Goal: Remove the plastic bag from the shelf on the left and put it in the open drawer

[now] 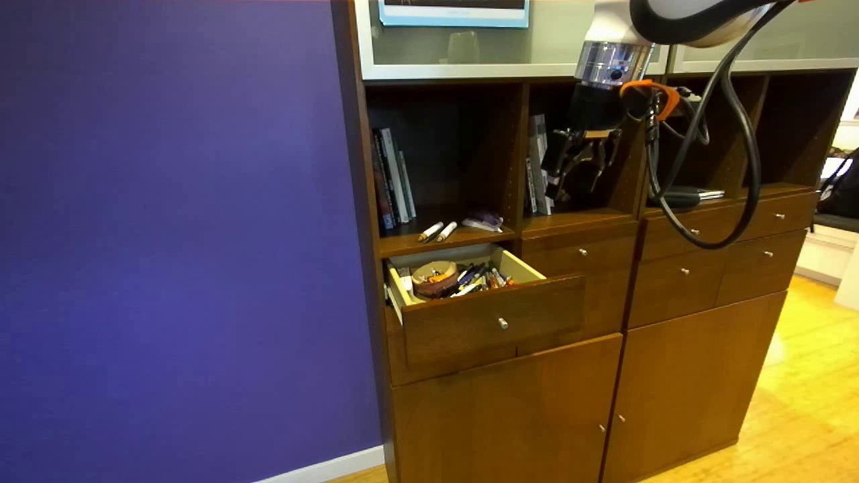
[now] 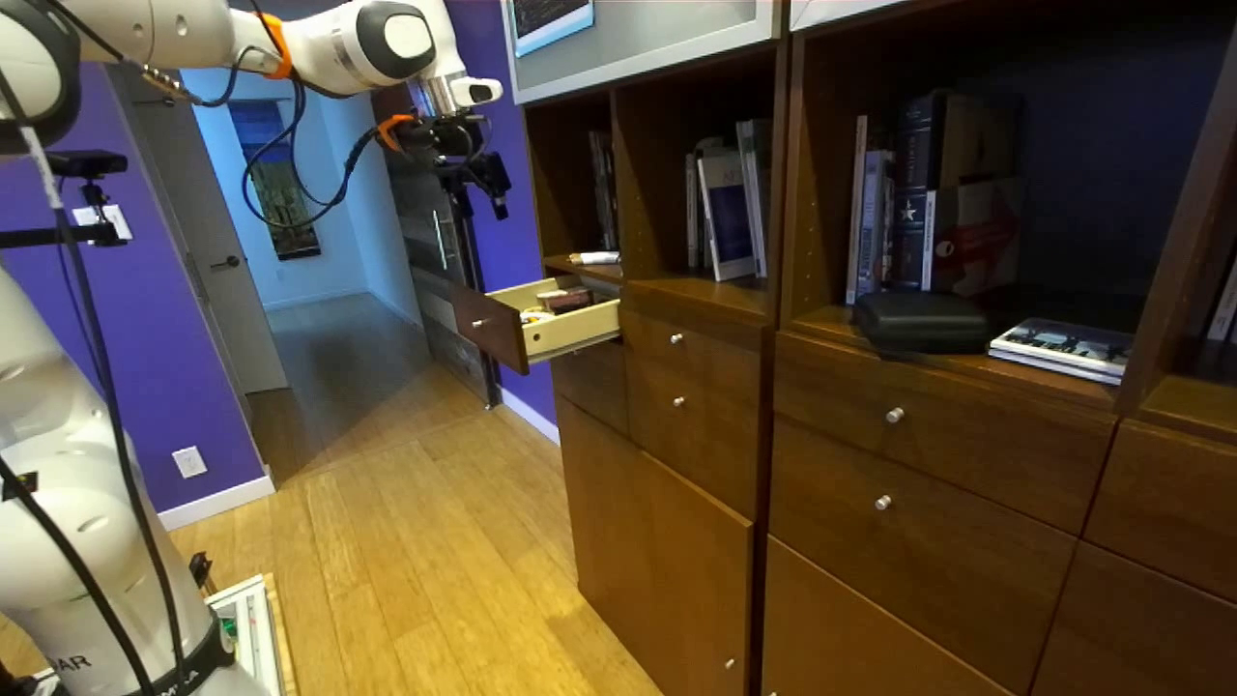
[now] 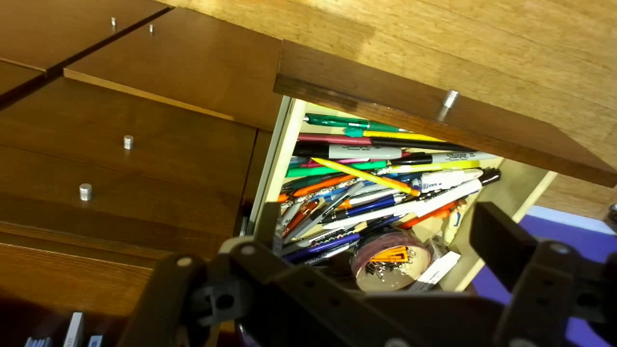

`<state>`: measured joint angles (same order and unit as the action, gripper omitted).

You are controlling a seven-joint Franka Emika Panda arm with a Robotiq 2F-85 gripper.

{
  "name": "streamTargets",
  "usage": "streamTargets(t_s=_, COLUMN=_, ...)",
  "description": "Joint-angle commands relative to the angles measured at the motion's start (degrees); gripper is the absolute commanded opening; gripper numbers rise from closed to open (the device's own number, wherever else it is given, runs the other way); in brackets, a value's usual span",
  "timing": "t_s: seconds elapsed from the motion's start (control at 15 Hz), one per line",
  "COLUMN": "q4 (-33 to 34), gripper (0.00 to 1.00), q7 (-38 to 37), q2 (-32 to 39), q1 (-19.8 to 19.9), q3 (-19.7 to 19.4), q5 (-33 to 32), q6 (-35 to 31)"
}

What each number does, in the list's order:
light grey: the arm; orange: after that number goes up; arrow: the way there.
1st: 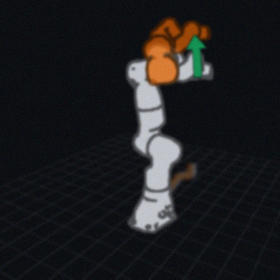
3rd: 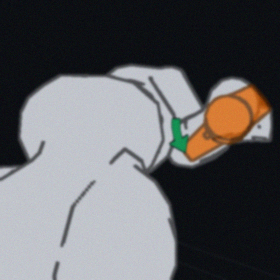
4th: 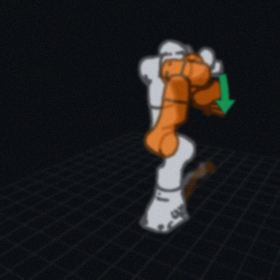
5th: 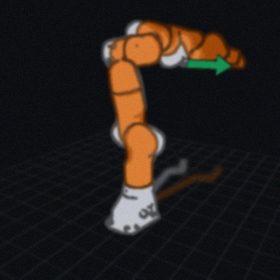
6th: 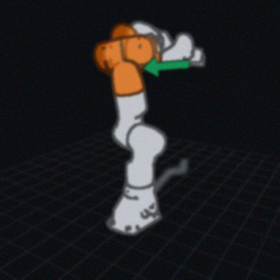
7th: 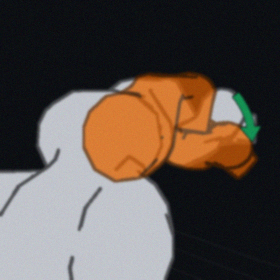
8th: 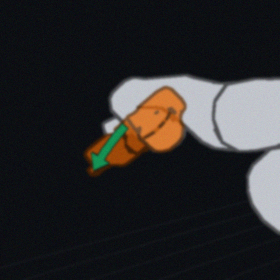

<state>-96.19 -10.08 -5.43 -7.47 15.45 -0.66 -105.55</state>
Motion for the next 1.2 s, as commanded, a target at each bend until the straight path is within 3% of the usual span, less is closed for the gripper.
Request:
streamTargets(t_s=0.0, q4=0.30, gripper=1.00, q7=-0.15, q2=0.17, q1=-1.30, q3=-1.13, q5=-0.19, q6=0.20)
streamTargets(t_s=0.4, q4=3.66, gripper=1.00, q7=-7.10, q2=7.10, q1=-1.41, q3=-1.55, q5=-2.34, q6=-8.54)
streamTargets(t_s=1.13, q4=11.64, gripper=1.00, q7=-24.03, q2=19.46, q1=-7.08, q3=-6.14, q5=-20.17, q6=-20.76)
